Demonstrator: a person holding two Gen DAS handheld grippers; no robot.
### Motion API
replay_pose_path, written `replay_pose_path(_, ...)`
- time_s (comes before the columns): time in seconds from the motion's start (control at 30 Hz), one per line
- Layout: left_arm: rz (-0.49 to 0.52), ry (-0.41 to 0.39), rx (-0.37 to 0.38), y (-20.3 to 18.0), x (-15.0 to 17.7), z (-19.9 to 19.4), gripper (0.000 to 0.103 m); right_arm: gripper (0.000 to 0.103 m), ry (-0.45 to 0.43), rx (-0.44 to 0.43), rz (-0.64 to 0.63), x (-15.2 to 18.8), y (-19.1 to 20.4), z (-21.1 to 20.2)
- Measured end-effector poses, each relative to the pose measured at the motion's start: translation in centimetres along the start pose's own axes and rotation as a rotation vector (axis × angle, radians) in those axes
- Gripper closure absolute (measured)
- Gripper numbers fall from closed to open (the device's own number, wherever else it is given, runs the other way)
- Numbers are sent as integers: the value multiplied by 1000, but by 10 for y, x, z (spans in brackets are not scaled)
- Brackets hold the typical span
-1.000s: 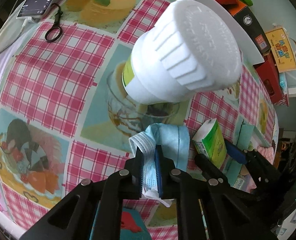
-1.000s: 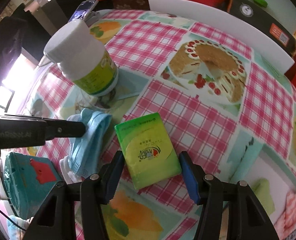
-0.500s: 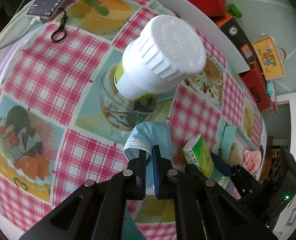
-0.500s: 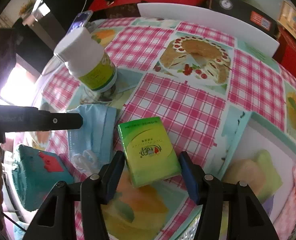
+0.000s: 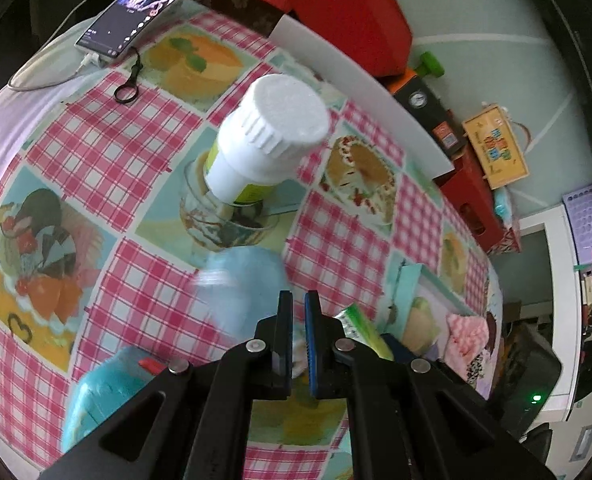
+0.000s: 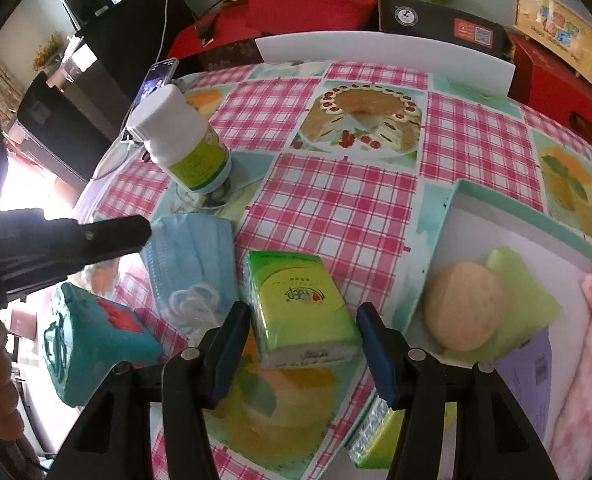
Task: Organize soft objects
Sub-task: 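Lift the blue mask with the left tool while the right tool lifts the tissue pack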
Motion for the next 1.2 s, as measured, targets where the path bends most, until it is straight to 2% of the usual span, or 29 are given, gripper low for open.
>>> replay_pose_path(0.17,1,-12,-21,3,3,0,98,44,-1,8,-1,2,2,-2)
replay_pose_path(0.23,4,25,-40,4,-4,7,98,44,2,12,-7,1,3,4)
replay_pose_path(0.43,-1,101,-208,14,-27,21,95,45,27,34,-34,-4,10,14)
replay_pose_path(0.47,-3,125,-224,16,-28,24,88,45,34,36,-38,-4,12,16)
replay_pose_path(0.5,-8,143,-240,18,-28,29,70,45,40,38,-43,-4,13,19)
replay_pose_path(0.57,-15,162,-245,20,-28,35,52,45,54,45,-51,-5,15,23)
replay_pose_path(0.63,-14,168,-247,19,-29,38,52,44,54,62,-67,-5,18,25)
replay_pose_path(0.7,3,177,-277,15,-32,41,47,44,57,58,-74,-5,19,26)
replay_pose_path(0.97,58,244,-397,2,-45,71,47,44,59,70,-89,-11,15,25)
replay_pose_path(1.1,56,280,-422,2,-48,93,47,44,70,82,-102,-16,15,29)
replay_pose_path(1.2,70,273,-438,0,-49,97,47,44,71,95,-110,-17,16,33)
Point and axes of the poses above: each gripper's, at about its wrist camera, not at the fingertips, and z roughly the way its jaws point, y to its left, x to its underside, the point moved 4 cm from there along z, roughly the way its jaws point, and after that the axes turned 10 degrees about y, right-handed, at the moved point
